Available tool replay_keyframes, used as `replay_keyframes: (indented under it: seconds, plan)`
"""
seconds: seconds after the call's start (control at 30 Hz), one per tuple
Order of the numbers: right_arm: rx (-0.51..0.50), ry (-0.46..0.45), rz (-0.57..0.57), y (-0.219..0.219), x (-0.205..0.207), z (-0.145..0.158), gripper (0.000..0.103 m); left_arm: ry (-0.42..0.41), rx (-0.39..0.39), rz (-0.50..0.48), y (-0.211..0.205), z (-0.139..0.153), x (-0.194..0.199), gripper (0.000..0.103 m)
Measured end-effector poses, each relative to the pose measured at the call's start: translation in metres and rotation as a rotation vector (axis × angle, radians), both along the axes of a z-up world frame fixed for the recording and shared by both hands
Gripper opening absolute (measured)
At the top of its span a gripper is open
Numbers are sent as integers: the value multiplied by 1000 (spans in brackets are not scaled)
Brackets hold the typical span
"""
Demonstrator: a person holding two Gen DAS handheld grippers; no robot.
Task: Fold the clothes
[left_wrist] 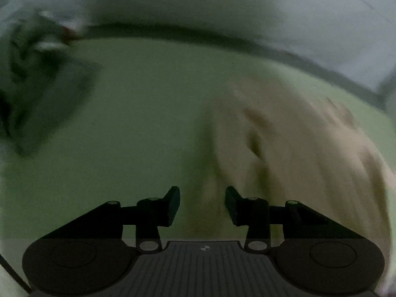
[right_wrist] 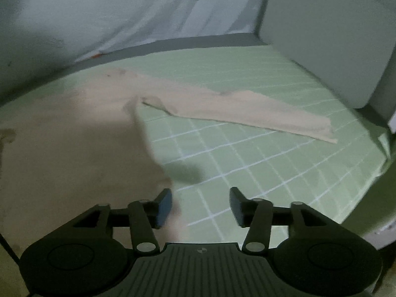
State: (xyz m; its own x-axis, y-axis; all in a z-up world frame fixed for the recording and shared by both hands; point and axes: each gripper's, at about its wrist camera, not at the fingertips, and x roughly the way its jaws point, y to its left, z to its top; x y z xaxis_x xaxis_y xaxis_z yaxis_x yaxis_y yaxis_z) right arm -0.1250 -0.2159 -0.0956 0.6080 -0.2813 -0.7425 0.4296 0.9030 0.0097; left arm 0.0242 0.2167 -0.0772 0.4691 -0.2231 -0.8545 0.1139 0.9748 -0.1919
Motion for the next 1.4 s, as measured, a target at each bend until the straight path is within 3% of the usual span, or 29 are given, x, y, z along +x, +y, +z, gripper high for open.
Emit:
replay_keyframes:
  seconds: [0.1, 0.23, 0.33, 0.47, 0.53, 0.67, 0.7, 0.73, 0.77, 0.8, 0.83, 0.97, 1.03, 1.13, 1.27, 1.37, 1.4]
  plan:
    - [35, 20, 54, -1, -3, -5, 73, 34, 13, -108, -38, -10, -56, 51]
    - [53, 69, 136, -8, -17, -16, 73, 27, 67, -135, -64, -8, -83, 54]
    - [96, 81, 174, -14, -32, -24, 72, 49, -15, -74, -64, -6, -89, 58]
    - [142, 92, 225, -20, -43, -31, 71, 118, -40, 20, -57, -16, -94, 57]
    - [164, 91, 270, -21, -48, -34, 62, 143, -80, 69, -57, -21, -104, 57]
    - [135, 101, 357, -17, -50, -37, 60, 169, -117, 114, -60, -26, -119, 56]
    - [129, 99, 367, -16, -52, -37, 49, 164, -102, 125, -64, -25, -121, 56]
    - [120, 97, 379, -14, -54, -36, 20, 175, -96, 140, -67, -25, -120, 50]
    - [107, 90, 395, -12, -55, -35, 6, 185, -93, 153, -72, -26, -119, 23]
    - [110, 87, 404, -12, -56, -35, 4, 195, -89, 166, -76, -27, -117, 10]
    - [108, 79, 413, -11, -57, -33, 3, 197, -92, 179, -79, -28, -118, 6]
    - [122, -3, 421, -20, -62, -7, 2, 162, -141, 262, -78, -15, -121, 6]
    - [188, -71, 400, -36, -68, 12, 2, 119, -235, 309, -65, 10, -127, 6]
    - [214, -68, 379, -49, -75, 16, 2, 110, -216, 314, -62, 17, -129, 6]
    - [158, 131, 372, -50, -69, -18, 3, 203, -138, 315, -62, -9, -129, 7]
    - [159, 96, 322, -56, -76, -13, 10, 193, -180, 326, -55, -7, -127, 9]
    - [193, 58, 291, -61, -78, -8, 23, 180, -167, 321, -55, -4, -125, 10]
